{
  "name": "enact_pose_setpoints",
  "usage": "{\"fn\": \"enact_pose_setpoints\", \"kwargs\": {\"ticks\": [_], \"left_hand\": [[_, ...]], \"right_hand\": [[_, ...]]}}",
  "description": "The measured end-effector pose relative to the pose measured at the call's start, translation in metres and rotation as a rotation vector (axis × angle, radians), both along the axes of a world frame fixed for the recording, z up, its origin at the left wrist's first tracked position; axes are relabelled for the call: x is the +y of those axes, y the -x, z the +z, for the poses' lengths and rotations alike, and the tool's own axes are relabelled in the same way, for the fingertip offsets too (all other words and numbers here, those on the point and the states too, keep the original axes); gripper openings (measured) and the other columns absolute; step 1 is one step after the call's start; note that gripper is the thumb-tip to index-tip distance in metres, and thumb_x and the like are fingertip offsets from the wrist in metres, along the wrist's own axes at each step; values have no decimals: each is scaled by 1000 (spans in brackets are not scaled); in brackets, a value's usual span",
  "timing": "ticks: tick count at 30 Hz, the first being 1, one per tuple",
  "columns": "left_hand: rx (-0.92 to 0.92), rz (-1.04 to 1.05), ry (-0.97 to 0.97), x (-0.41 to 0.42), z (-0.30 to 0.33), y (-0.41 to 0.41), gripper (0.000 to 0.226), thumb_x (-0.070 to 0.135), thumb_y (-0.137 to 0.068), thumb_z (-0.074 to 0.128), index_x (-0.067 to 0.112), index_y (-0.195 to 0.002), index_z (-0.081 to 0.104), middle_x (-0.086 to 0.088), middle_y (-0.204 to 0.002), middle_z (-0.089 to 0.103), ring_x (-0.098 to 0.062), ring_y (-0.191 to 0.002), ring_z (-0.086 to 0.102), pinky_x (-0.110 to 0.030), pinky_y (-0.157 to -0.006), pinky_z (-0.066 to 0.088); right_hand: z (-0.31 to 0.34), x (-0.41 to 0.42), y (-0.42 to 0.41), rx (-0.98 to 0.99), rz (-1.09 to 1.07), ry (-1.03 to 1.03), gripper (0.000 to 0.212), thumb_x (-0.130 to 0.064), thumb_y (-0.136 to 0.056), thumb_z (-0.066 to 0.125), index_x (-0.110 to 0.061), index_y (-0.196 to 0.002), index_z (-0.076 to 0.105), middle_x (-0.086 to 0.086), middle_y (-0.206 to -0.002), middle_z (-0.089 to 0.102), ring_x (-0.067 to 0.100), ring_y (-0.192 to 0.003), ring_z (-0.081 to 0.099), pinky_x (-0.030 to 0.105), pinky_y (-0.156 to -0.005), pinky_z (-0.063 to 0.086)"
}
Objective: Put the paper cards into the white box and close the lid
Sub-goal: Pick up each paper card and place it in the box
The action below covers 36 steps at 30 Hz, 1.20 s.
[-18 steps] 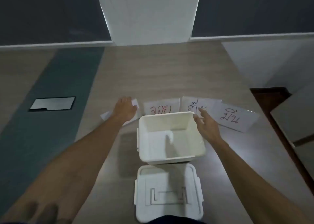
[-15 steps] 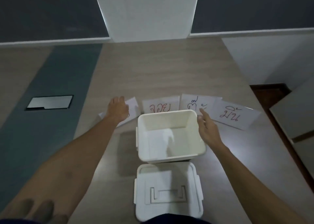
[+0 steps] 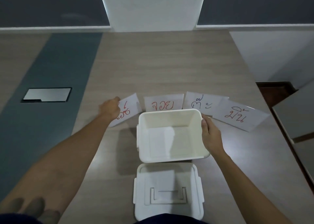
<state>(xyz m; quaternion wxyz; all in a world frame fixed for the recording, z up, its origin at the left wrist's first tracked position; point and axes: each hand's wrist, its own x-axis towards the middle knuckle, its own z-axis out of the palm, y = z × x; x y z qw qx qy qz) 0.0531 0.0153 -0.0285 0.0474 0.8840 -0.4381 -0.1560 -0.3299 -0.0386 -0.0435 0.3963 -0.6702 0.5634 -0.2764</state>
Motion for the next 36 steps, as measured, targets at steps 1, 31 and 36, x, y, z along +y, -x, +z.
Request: {"fn": "enact_pose_setpoints", "kwargs": {"ticks": [1,31,36], "left_hand": [[-7,9,16,1,1,-1,31,4,-90,42,15,-116,56,-19,-107,70,-38,-94,66,-39,-78,51],[-84,-371,435,35,85,190,34,11,-90,49,19,-121,59,-3,-111,70,-31,-102,57,-40,-82,39],[-67,-438,250,57,53,206,39,8,-88,48,22,-123,57,-3,-109,69,-29,-102,57,-40,-82,39]], "right_hand": [[1,0,-1,0,-1,9,36,-26,-105,34,-30,-132,56,-19,-116,61,2,-102,53,2,-79,34],[0,19,9,2,-34,-27,39,-24,-105,33,-29,-138,53,-6,-131,62,6,-106,53,21,-89,37],[-3,23,13,-19,-64,-56,39,-25,-104,34,-33,-136,54,-4,-128,64,8,-102,53,23,-87,38]]}}
